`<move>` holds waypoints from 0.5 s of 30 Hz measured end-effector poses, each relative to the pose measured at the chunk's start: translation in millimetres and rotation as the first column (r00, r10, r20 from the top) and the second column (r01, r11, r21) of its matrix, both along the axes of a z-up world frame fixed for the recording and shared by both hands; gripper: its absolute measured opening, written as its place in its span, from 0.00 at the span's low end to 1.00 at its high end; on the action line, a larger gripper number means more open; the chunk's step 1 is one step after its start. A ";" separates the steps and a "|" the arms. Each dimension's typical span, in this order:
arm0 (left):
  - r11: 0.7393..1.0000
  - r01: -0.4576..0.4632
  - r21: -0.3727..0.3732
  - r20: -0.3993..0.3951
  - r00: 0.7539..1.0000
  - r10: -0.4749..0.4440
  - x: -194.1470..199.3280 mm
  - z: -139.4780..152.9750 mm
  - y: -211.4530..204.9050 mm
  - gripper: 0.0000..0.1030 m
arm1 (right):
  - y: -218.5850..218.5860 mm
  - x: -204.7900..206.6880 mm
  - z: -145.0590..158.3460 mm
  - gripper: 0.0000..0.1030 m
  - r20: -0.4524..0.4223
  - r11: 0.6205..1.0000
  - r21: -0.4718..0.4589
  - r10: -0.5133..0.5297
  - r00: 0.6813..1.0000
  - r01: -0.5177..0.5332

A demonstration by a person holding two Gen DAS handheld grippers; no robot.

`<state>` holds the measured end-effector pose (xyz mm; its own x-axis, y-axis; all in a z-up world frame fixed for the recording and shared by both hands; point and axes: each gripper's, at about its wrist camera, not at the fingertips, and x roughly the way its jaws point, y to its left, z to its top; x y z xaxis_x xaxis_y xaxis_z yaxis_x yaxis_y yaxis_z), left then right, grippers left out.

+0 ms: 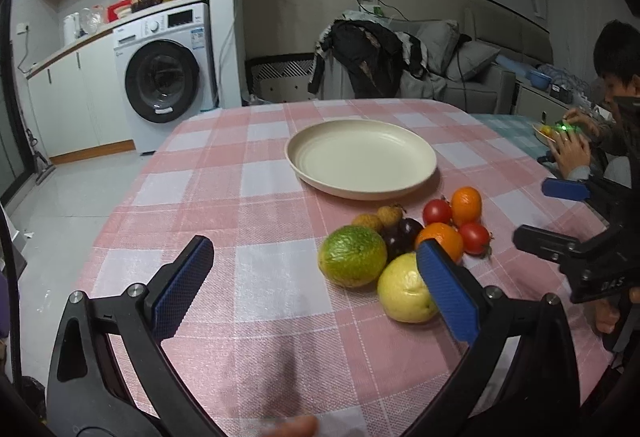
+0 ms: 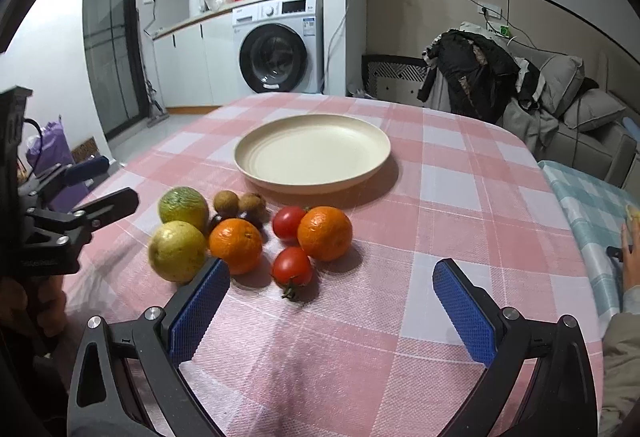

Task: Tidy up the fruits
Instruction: 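Grasp the large yellow citrus with the left tool while the right tool grasps a red tomato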

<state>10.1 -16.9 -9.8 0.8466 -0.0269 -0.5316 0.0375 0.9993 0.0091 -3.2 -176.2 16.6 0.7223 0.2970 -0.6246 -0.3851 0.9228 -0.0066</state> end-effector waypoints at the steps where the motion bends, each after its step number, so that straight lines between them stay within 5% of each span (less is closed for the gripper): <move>1: 1.000 0.006 0.004 -0.002 1.000 -0.006 -0.2 0.5 -1.2 0.97 | 0.1 1.5 -0.7 1.00 -0.007 1.000 0.001 0.003 1.000 -0.003; 13: 0.990 0.134 0.037 -0.075 0.989 -0.131 1.0 -5.3 -33.2 0.94 | 10.3 19.0 -12.7 1.00 -0.097 0.998 -0.042 0.041 0.994 -0.045; 15: 0.987 0.155 0.039 -0.092 0.984 -0.150 2.3 -7.7 -37.8 0.94 | 12.9 22.2 -15.9 0.92 -0.127 0.998 -0.035 0.056 0.990 -0.061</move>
